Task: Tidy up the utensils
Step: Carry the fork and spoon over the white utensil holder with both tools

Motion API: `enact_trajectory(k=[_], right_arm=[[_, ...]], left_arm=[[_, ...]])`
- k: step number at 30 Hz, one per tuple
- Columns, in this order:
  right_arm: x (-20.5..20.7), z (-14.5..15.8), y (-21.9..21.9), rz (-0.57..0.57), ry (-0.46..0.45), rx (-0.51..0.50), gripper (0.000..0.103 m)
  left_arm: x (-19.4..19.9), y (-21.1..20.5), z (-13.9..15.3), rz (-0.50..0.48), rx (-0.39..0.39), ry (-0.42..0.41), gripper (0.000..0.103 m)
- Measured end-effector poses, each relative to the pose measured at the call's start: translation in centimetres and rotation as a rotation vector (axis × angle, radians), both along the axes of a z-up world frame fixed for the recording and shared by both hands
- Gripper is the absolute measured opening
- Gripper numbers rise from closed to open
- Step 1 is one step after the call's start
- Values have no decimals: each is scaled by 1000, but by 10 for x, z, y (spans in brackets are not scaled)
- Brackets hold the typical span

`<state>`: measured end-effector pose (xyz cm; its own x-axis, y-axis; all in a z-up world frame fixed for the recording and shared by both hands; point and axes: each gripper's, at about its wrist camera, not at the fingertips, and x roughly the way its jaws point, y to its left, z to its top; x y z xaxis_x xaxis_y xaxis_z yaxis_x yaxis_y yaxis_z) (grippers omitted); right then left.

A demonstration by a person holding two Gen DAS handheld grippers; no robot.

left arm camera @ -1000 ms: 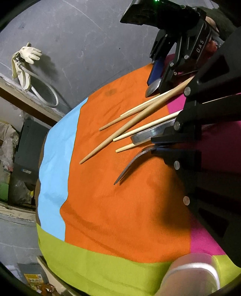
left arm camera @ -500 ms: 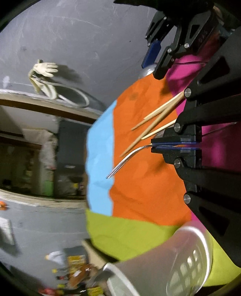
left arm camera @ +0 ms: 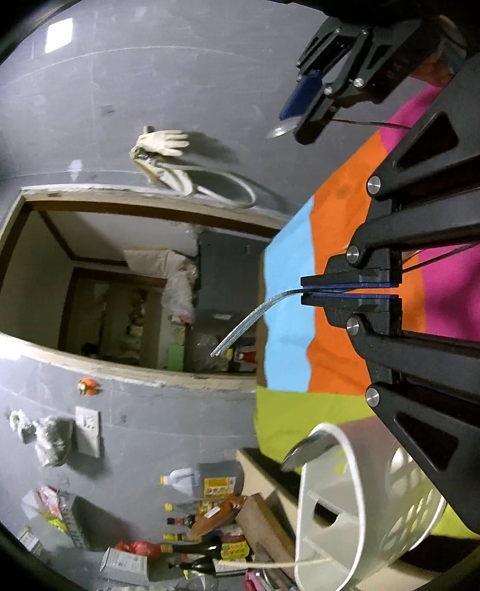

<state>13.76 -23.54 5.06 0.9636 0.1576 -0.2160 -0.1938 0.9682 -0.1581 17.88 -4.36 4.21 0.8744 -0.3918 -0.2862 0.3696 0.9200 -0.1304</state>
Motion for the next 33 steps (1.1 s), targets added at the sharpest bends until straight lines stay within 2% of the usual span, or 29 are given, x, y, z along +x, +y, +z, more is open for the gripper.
enact_trajectory(k=[5,11,16,20,27,33], right_arm=[[4,23,18,34,-91,31,31],[12,45,46,101,-155,89,31],[26,56,71,177,-162,159,31],[39,66,91,231,-170,224,31],[65,68,127,315,-120,303,31],[80,56,155,365,-82,299,31]], left_arm=[[-8,26,22,49,-10,-67,0],[-10,60,49,116,-3,-129,0],[0,103,63,152,-55,-104,0],[4,140,75,222,-80,-120,0],[3,186,86,344,-64,-167,0],[11,210,74,433,-46,-169,0]])
